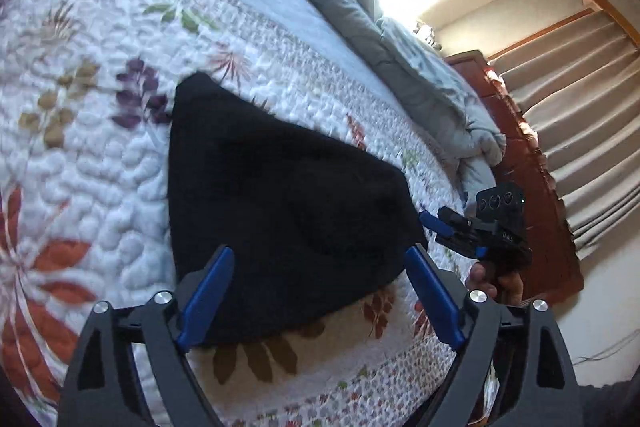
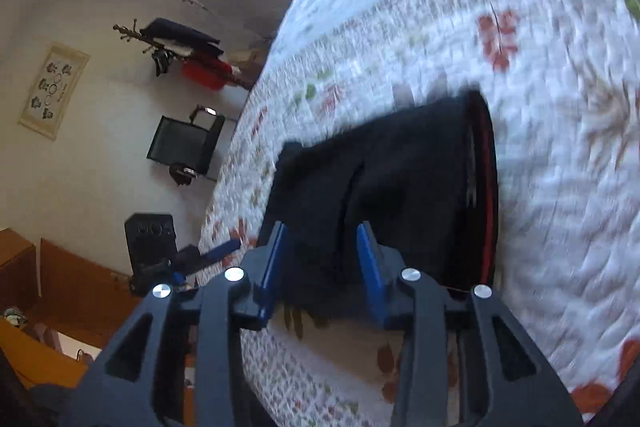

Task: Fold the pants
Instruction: 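Open both tools and release the folded trousers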

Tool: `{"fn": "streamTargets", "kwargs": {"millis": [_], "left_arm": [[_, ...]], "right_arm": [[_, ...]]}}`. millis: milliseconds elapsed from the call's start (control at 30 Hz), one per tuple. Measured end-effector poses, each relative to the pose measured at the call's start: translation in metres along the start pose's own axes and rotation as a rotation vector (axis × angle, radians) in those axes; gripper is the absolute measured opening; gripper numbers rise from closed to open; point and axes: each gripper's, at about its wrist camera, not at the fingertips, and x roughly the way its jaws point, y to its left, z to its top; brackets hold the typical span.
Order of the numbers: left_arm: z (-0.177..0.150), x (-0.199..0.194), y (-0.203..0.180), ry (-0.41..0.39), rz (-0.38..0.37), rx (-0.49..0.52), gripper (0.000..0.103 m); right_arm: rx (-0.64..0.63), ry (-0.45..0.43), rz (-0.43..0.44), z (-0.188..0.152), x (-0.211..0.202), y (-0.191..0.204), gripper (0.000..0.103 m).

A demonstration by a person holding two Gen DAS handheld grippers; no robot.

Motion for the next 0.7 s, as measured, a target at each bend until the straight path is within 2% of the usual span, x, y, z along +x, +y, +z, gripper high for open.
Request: {"fn": "streamTargets", "kwargs": {"millis": [67,100,133,167,233,267,367,400,433,467,533,600,700], "left_arm": [[-0.008,0.014,0.010,0.039,0.045,-0.018,0.088],[-0.011,0.020,0.016,0.058,0.063,-0.025,0.088],[-0.012,0.022,0.017,0.059,0.073,-0.032,0.088],[-0.013,0.020,0.015,0.054,0.082,-0.035,0.088],[-0.015,0.008,-0.002,0.045,0.116,-0.028,0.088],[-0.018,0.002,-0.009,0.039,0.122,-0.016,0.090],[-0.046,-0.035,-0.043,-0.025,0.206,0.058,0.099],[-0.060,-0.051,-0.057,-0.058,0.249,0.088,0.099],[-0.072,-0.064,-0.070,-0.087,0.292,0.114,0.099],[-0.089,-0.080,-0.086,-0.118,0.359,0.144,0.099],[-0.113,-0.103,-0.109,-0.168,0.462,0.170,0.099],[-0.139,-0.128,-0.129,-0.212,0.522,0.176,0.099],[-0.170,-0.163,-0.155,-0.273,0.570,0.169,0.099]], "right_arm": [[0.068,0.026,-0.049,-0.018,0.017,-0.029,0.025],[0.097,0.027,-0.059,-0.022,0.022,-0.041,0.010],[0.142,0.005,-0.049,-0.026,0.020,-0.049,0.006],[0.163,-0.015,-0.030,-0.027,0.015,-0.049,0.010],[0.164,-0.074,-0.006,-0.030,-0.001,-0.032,0.043],[0.145,-0.112,-0.013,-0.036,-0.014,-0.016,0.049],[0.059,-0.198,-0.126,-0.067,-0.051,0.034,0.070],[0.036,-0.221,-0.168,-0.081,-0.062,0.050,0.082],[0.014,-0.241,-0.218,-0.095,-0.070,0.067,0.088],[-0.021,-0.264,-0.280,-0.116,-0.080,0.087,0.089],[-0.067,-0.297,-0.345,-0.149,-0.093,0.111,0.093],[-0.098,-0.312,-0.409,-0.184,-0.102,0.135,0.096],[-0.099,-0.330,-0.508,-0.229,-0.107,0.165,0.097]]}}
